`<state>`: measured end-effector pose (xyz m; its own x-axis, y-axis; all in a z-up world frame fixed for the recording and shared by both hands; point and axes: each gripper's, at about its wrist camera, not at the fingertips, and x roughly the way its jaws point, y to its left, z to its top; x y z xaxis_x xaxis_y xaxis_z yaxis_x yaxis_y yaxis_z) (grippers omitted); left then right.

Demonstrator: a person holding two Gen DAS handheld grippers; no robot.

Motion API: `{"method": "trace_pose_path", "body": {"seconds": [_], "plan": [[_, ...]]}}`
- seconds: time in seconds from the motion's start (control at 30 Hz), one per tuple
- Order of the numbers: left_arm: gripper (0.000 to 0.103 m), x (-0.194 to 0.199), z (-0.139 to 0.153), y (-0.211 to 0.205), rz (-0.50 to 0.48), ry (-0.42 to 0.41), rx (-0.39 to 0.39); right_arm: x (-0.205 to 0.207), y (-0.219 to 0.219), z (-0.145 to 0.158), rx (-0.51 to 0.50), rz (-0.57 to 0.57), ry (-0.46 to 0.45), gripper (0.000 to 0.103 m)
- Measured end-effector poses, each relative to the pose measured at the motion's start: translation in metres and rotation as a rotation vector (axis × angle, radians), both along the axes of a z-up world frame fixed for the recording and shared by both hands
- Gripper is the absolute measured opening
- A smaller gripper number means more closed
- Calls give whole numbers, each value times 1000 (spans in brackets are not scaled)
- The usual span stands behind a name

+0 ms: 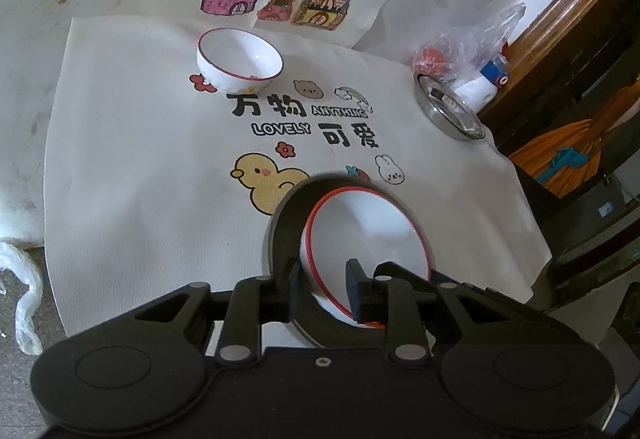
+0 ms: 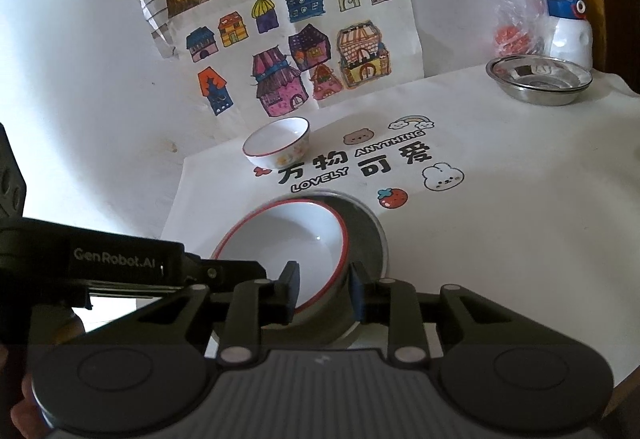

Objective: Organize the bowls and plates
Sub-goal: 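Carry the white bowl with both grippers and lower it into the steel bowl, then open both grippers to release the white bowl in the steel bowl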

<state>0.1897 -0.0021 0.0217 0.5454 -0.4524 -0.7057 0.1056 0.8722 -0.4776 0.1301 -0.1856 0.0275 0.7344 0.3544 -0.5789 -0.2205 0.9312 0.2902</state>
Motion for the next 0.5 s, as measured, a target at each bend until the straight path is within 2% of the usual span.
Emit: {"method": "trace_pose_path", "body": {"seconds": [0.27,0.5], "plan": [[36,-3,3,7,3,-11,-23,-1,-2,0,12,9,-8,35],[47,-9,12,15,-3,-61,-56,-8,-3,7,4,0,-42,53]]}}
